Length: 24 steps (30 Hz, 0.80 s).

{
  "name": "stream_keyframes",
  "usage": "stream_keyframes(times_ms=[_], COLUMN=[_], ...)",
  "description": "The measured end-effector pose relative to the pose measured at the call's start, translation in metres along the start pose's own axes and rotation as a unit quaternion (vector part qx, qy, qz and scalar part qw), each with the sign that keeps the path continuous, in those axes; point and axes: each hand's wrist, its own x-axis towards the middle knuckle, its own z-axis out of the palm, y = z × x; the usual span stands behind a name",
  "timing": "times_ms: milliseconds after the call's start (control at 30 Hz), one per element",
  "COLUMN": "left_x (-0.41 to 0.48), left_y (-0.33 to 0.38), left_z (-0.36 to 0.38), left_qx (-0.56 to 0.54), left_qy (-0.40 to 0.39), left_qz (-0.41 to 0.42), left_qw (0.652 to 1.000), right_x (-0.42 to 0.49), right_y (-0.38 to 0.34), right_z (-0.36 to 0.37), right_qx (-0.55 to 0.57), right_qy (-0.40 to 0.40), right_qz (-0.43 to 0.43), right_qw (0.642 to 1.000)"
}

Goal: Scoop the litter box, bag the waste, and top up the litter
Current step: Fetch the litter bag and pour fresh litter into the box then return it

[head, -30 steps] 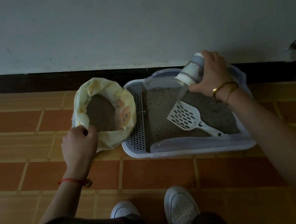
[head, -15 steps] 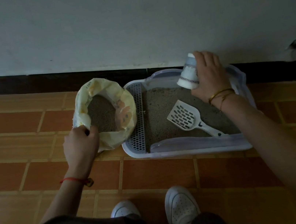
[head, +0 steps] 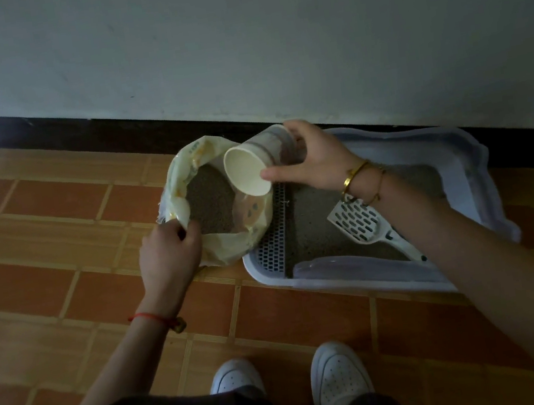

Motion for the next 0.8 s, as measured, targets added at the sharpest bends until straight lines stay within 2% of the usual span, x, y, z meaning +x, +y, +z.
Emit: stream_keyframes(times_ms=[433, 800], left_x=[0.000, 0.001], left_y=[-0.008, -0.017], left_z=[-0.005, -0.003], left_qx=[-0.030, -0.040], left_qy=[-0.009, -0.035], left_qz=[0.011, 0.003], left_qw=[0.999, 0.999], right_x=[0.024, 0.049], right_y=[-0.022, -0.020], right_z=[0.069, 0.116], right_qx=[-0.138, -0.328], right_qy=[-0.121, -0.117], right_qz=[-0.081, -0.145], right_qw=[0.980, 0.926])
